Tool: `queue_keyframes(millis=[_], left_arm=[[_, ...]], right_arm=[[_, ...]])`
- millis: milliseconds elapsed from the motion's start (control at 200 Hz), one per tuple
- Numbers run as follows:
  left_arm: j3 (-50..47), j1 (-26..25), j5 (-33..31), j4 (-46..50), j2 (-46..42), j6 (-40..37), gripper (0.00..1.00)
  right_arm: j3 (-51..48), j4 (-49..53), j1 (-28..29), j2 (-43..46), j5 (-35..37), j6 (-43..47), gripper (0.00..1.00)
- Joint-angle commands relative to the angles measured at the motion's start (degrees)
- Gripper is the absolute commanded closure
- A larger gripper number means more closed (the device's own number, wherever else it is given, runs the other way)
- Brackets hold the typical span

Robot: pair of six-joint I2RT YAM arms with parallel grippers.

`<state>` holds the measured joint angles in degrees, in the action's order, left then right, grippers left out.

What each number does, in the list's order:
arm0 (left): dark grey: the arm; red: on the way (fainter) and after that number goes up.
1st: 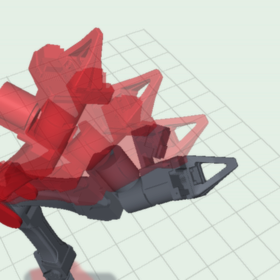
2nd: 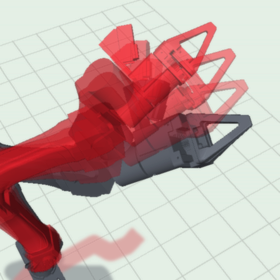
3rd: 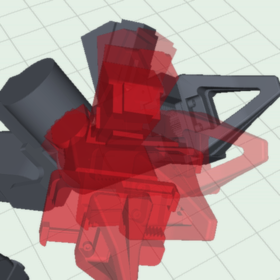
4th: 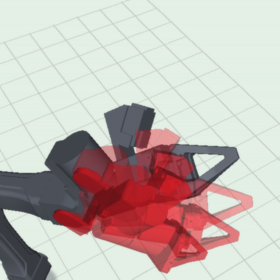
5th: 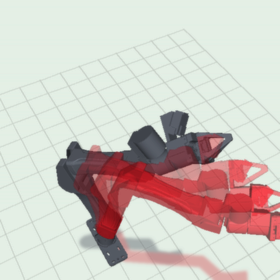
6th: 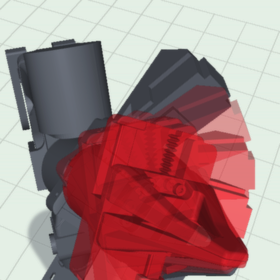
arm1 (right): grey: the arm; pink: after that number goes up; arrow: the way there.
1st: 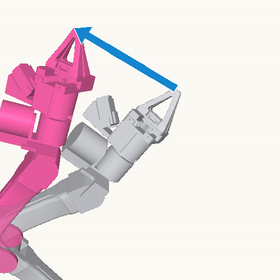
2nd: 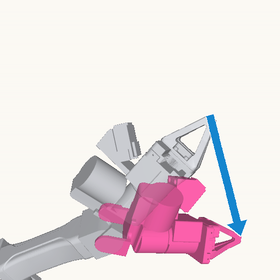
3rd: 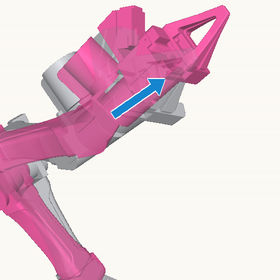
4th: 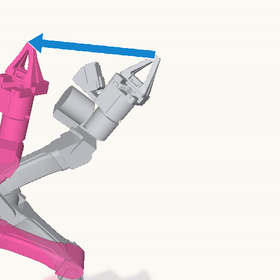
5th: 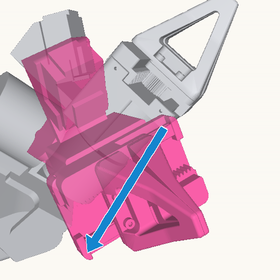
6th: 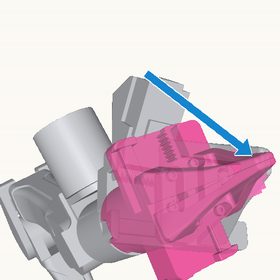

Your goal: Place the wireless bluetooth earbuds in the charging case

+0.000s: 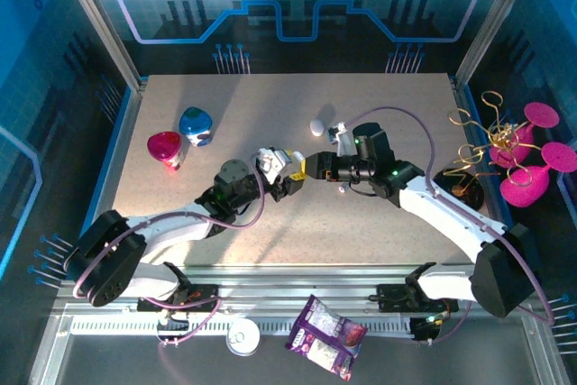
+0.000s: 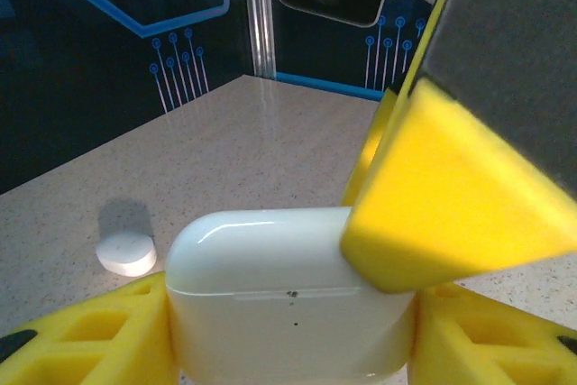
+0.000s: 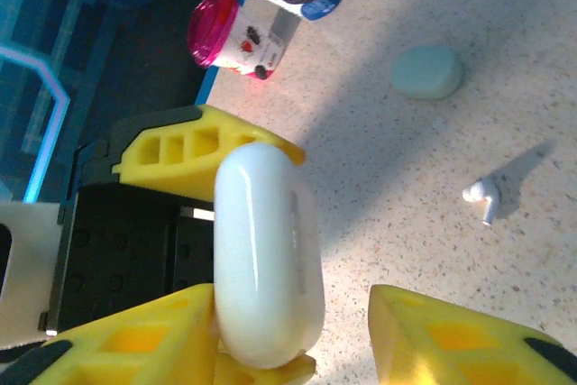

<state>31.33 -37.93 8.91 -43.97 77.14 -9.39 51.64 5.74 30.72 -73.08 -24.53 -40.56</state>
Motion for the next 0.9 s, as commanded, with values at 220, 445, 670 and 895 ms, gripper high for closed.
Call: queue_keyframes(millis=[220,445,670,895], left_arm=[[1.86,-0.47,5.48,2.52,-2.42,0.49,0.47],[3.02,-0.41,5.27,4.08,-1.57,1.00,0.46],[3.24,-0.43,4.85,5.45,-1.29,2.22,0.30],[2.25,0.41,9.17,5.94,-3.06,6.28,0.06]], right_arm=[[1.13,1.46,0.57,-2.58,0.94,5.90,0.69],[2.37,3.65,0.56,-3.12,-1.49,9.29,0.79],[2.68,4.69,-0.62,-0.94,-0.96,12.09,0.80],[2.77,5.72,-3.76,0.85,-3.13,15.32,0.80]])
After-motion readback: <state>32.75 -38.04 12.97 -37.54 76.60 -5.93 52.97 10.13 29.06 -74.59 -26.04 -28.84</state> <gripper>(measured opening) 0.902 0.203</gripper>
